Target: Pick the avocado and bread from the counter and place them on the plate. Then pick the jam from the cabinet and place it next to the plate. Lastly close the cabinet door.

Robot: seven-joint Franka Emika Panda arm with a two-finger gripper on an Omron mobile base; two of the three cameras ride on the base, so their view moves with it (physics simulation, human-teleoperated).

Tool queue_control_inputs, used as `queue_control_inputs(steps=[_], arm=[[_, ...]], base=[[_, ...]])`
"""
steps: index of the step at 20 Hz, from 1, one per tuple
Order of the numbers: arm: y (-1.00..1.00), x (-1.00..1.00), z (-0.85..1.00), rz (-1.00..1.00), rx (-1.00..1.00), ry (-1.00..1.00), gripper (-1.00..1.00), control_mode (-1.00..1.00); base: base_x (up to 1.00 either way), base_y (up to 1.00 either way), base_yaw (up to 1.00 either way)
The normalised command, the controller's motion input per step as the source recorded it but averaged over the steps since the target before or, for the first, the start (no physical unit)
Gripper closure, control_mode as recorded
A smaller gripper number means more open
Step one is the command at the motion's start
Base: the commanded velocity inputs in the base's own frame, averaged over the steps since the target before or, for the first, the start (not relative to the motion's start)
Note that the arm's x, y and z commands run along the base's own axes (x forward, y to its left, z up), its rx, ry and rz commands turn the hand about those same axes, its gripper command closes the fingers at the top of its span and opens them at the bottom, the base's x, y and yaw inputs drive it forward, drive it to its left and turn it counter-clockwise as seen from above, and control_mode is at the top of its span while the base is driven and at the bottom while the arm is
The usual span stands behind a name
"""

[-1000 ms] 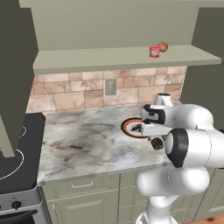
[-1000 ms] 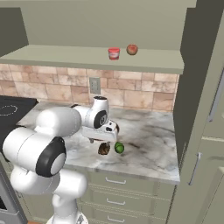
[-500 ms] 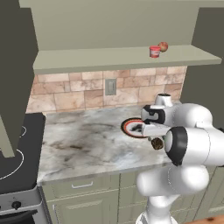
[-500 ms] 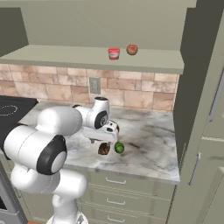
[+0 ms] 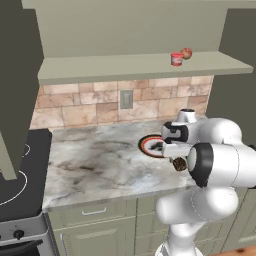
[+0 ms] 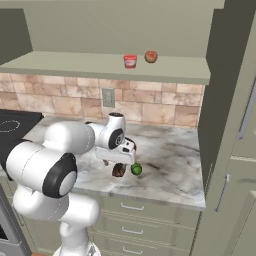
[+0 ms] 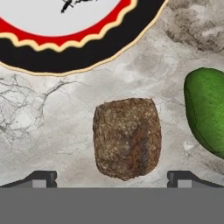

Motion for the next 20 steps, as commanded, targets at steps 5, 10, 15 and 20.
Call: queue_control_inputs(steps=[5, 10, 15, 20], arm=[[-0.05, 0.0, -0.06, 0.0, 0.0, 0.0, -1.0, -1.0], [-0.02, 0.0, -0.08, 0.0, 0.0, 0.0, -1.0, -1.0], [0.0, 0.0, -0.09, 0.0, 0.0, 0.0, -1.0, -1.0], [-0.01, 0.0, -0.09, 0.0, 0.0, 0.0, -1.0, -1.0]], base=[[0.0, 0.0, 0.0], [0.0, 0.0, 0.0], [0.0, 0.0, 0.0], [0.0, 0.0, 0.0]])
